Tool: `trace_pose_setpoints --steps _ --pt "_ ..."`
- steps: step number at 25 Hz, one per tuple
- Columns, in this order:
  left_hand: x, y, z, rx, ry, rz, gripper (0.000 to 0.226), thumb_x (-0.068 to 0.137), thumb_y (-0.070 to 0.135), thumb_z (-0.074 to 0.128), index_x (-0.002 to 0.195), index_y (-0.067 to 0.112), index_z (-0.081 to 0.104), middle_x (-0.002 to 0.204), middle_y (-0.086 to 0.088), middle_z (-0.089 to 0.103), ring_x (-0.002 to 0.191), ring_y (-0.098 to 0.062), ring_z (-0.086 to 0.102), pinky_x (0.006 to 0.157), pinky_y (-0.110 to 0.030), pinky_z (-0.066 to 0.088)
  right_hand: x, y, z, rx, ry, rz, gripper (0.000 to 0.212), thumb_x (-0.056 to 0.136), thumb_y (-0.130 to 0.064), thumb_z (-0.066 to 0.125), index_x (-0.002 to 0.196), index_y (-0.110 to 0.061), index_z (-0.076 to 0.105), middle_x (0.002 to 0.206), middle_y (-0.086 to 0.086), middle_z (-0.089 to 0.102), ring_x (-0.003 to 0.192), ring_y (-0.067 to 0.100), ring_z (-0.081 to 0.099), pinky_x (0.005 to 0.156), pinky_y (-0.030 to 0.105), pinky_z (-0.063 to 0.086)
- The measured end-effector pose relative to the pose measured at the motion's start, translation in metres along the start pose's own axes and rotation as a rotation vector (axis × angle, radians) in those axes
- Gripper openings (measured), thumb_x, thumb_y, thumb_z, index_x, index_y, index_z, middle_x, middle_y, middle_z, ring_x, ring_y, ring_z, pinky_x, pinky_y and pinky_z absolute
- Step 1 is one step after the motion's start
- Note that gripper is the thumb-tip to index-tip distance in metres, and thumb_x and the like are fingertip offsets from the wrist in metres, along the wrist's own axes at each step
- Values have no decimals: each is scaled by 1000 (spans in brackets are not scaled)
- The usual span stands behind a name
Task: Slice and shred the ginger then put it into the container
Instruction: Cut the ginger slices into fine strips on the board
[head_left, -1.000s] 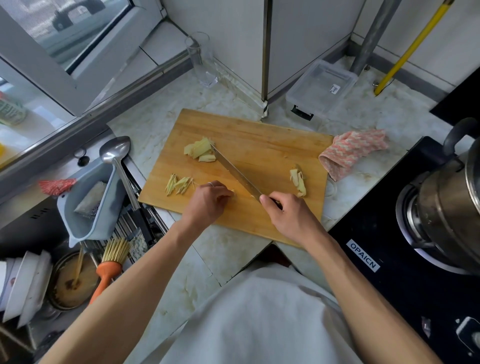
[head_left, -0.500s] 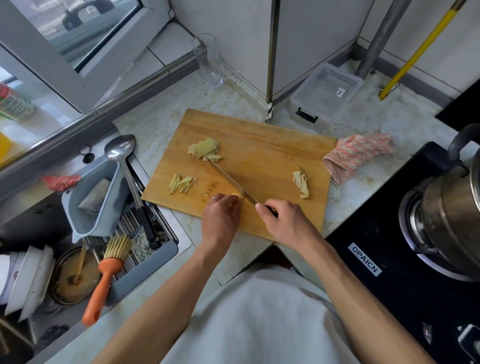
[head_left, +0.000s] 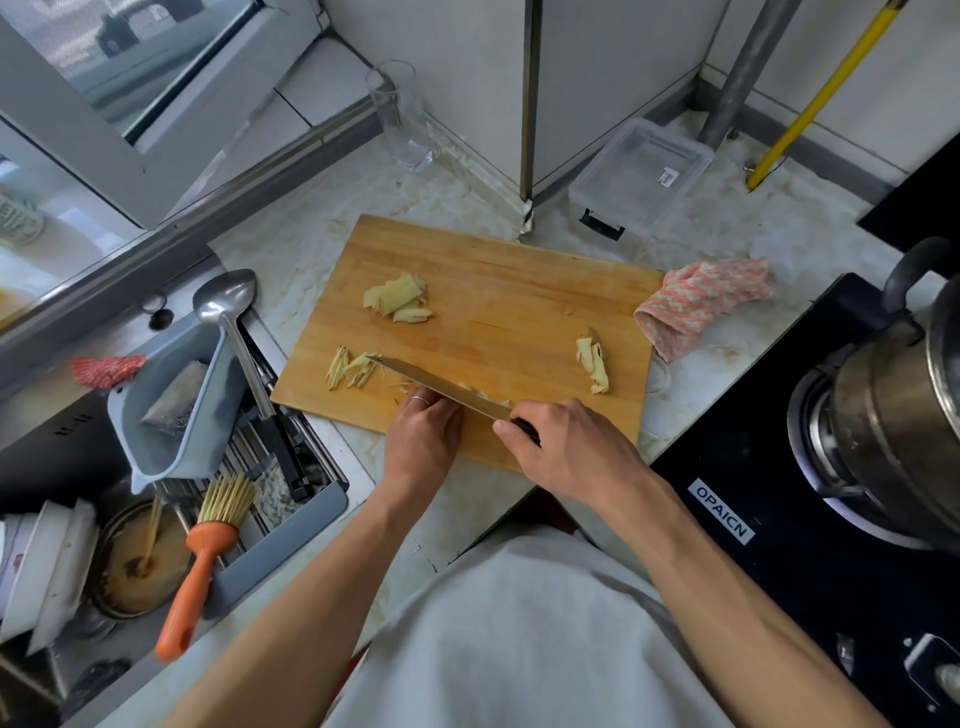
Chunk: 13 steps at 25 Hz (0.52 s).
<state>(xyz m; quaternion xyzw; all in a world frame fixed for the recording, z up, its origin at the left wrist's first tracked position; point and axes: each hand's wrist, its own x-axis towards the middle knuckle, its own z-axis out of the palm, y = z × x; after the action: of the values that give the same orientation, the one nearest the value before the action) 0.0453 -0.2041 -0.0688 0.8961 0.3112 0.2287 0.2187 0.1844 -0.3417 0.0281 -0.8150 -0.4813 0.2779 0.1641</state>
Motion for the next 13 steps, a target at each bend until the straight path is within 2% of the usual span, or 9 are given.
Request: trace_pose_setpoints --steps 2,5,9,13 --pt "2 -4 -1 22 4 25 21 83 6 69 102 8 78 105 -15 71 91 -39 65 71 -43 57 -1 -1 1 -12 4 6 40 102 -53 40 101 -20 62 69 -1 49 65 30 52 49 31 29" --pt "0 2 3 24 16 -27 22 81 7 74 103 8 77 105 -14 71 93 -38 64 71 -41 57 -4 -5 8 -38 22 13 41 103 -53 36 99 -19 58 74 5 53 67 33 53 56 32 33" --pt "1 9 5 2 16 -113 25 84 21 68 106 12 77 107 -11 71 97 -36 63 72 -41 56 -5 -7 13 -58 47 18 41 103 -54 35 98 -20 57 73 5 53 64 33 51 56 32 32" --pt "-1 9 7 -16 25 -104 26 83 9 74 108 15 76 113 -9 70 99 -34 61 76 -37 53 -6 -6 11 -67 49 30 43 103 -54 35 100 -18 58 74 5 51 63 31 50 53 31 31"
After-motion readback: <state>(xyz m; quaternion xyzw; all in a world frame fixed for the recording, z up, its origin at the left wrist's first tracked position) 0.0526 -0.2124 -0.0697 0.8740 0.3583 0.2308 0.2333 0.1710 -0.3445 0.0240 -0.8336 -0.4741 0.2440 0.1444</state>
